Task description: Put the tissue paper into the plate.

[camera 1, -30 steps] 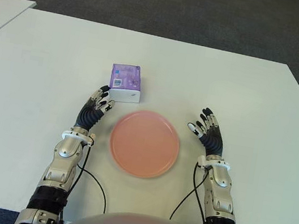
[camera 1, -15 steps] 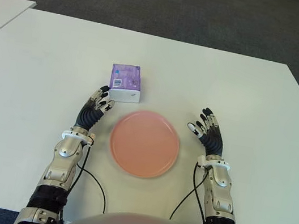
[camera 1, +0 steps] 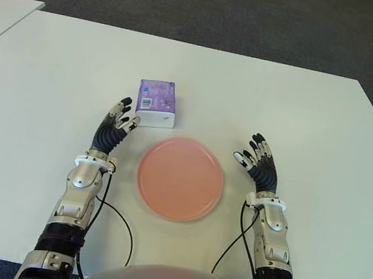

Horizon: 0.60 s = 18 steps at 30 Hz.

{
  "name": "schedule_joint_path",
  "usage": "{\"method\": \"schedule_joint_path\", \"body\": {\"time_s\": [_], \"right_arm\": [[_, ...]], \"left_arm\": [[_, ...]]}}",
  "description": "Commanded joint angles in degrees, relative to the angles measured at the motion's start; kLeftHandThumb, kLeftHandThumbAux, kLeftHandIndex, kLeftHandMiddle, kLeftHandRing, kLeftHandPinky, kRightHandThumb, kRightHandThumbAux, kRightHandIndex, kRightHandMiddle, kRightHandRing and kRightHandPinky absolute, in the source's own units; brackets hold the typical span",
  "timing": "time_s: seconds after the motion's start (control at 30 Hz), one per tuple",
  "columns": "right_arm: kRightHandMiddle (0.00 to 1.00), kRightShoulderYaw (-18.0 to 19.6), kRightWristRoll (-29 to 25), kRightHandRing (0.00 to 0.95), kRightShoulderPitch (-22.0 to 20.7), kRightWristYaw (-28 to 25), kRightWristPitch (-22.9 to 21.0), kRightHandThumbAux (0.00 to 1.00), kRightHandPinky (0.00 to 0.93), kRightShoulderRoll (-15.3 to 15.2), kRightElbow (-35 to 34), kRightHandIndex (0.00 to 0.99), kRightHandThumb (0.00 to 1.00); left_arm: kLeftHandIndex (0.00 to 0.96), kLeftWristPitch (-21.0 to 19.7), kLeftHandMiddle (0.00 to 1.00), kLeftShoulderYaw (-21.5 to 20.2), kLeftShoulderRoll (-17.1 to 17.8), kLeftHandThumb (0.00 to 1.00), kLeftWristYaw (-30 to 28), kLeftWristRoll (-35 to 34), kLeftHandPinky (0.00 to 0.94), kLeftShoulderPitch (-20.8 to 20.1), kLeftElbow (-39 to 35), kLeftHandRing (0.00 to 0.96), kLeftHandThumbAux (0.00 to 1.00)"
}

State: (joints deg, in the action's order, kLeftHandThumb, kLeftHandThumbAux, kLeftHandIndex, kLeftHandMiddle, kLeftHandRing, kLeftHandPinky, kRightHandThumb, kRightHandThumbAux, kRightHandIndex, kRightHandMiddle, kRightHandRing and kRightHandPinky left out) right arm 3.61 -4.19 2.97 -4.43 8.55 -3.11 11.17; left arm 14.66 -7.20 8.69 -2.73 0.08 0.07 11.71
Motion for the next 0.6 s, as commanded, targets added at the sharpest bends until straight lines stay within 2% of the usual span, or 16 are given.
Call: {"method": "schedule_joint_path", "body": {"time_s": [0.03,0.07,0.2,0.27,0.33,0.43,0.6], "right_arm": [[0.018,-0.28,0.34,0.019,1.52,0.18,-2.88,0.796,0.068,0.40,3.59,0.003,0.034],[0.019,-0.27,0.31,0.019,1.47,0.22,-3.04,0.795,0.068,0.42,3.57,0.004,0.036],[0.020,-0.26,0.26,0.021,1.03,0.37,-3.30,0.788,0.069,0.47,3.88,0.006,0.046],[0.021,-0.28,0.25,0.021,0.86,0.43,-3.39,0.784,0.069,0.50,3.93,0.007,0.055],[0.021,-0.27,0.24,0.021,0.71,0.47,-3.39,0.783,0.070,0.50,4.09,0.008,0.059],[0.021,-0.26,0.07,0.022,0.41,0.51,-3.58,0.781,0.069,0.61,4.23,0.009,0.067],[0.022,-0.20,-0.10,0.022,-0.27,0.48,-3.73,0.774,0.069,0.66,4.87,0.011,0.081]], "left_arm": [[0.000,2.01,0.000,-3.26,4.30,0.000,2.09,1.41,0.000,-5.29,1.02,0.000,0.581],[0.000,3.90,0.000,-3.02,5.28,0.033,3.30,3.70,0.000,-6.27,1.22,0.000,0.533],[0.000,8.35,0.000,-1.82,8.96,0.008,6.19,10.60,0.000,-9.04,0.85,0.000,0.544],[0.000,9.02,0.000,-1.33,11.20,0.012,6.17,13.14,0.000,-9.95,-0.94,0.000,0.533],[0.000,9.34,0.000,-1.15,11.86,0.016,6.29,13.92,0.000,-10.28,-1.19,0.000,0.528],[0.000,9.32,0.000,-0.88,15.90,0.032,3.85,15.32,0.000,-12.04,-1.26,0.000,0.505],[0.000,13.56,0.000,0.81,20.56,0.083,4.39,18.40,0.000,-18.94,6.39,0.000,0.481]]}}
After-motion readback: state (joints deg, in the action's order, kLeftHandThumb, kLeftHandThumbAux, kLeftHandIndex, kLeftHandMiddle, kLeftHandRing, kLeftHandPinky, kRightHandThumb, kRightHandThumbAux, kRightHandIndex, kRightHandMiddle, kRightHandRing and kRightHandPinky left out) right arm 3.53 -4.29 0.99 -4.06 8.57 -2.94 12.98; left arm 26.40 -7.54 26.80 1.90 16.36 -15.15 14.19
